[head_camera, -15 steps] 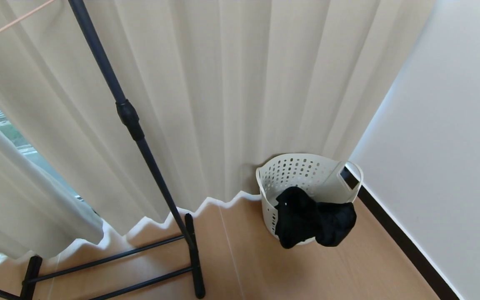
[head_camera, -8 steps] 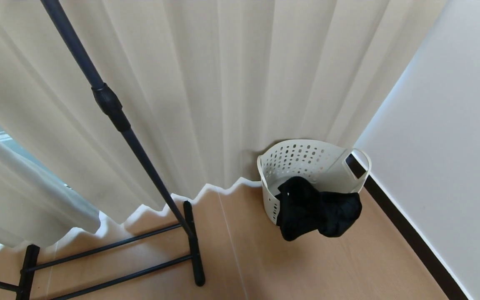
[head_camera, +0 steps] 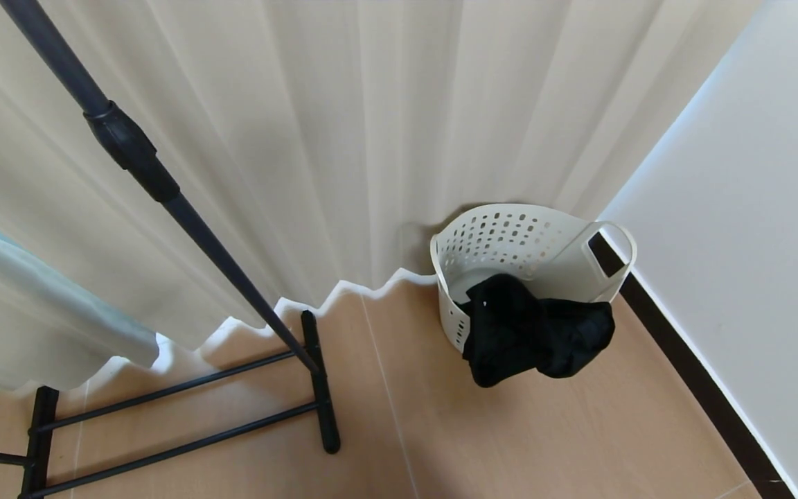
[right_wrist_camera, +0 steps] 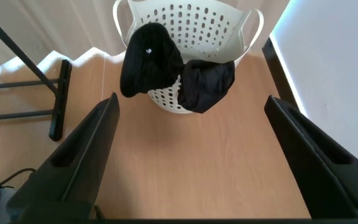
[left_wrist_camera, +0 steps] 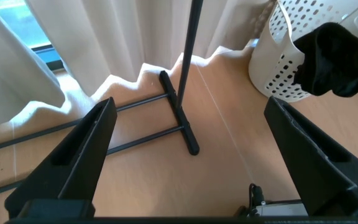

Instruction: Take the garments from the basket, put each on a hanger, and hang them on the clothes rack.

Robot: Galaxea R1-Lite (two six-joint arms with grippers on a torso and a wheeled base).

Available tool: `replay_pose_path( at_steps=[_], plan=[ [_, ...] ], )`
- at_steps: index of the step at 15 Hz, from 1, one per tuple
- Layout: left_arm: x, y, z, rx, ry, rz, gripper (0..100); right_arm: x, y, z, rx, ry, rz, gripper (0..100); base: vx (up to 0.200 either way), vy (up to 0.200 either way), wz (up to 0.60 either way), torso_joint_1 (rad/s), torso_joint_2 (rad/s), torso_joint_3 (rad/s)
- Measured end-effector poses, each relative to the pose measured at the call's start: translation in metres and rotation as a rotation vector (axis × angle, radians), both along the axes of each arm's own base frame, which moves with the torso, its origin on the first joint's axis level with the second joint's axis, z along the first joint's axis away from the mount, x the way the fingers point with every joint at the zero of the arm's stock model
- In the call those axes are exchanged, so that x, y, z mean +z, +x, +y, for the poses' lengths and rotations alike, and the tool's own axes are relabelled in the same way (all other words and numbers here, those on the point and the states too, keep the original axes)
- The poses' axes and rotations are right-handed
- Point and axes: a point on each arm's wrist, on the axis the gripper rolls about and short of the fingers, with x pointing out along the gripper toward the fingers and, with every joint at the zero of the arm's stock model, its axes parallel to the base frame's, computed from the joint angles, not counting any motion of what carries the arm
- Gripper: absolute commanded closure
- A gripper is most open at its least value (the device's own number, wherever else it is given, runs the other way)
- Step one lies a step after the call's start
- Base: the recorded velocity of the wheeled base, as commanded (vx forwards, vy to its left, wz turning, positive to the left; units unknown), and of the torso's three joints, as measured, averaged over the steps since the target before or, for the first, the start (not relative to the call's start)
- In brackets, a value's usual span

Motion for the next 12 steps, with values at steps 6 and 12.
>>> replay_pose_path(
  at_steps=[6,12],
  plan=[
    [0.0000,0.0000,0.0000,0.000,0.002,0.000,0,0.0001,0.0000,0.0000,0.000,-0.009,-0.002,0,0.000,0.000,0.00,0.001,0.00,-0.118],
    [0.0000,0.0000,0.0000,0.000,0.002,0.000,0,0.0000,0.0014,-0.0001,-0.003,-0.015,0.023,0,0.000,0.000,0.00,0.000,0.00,0.000]
  ],
)
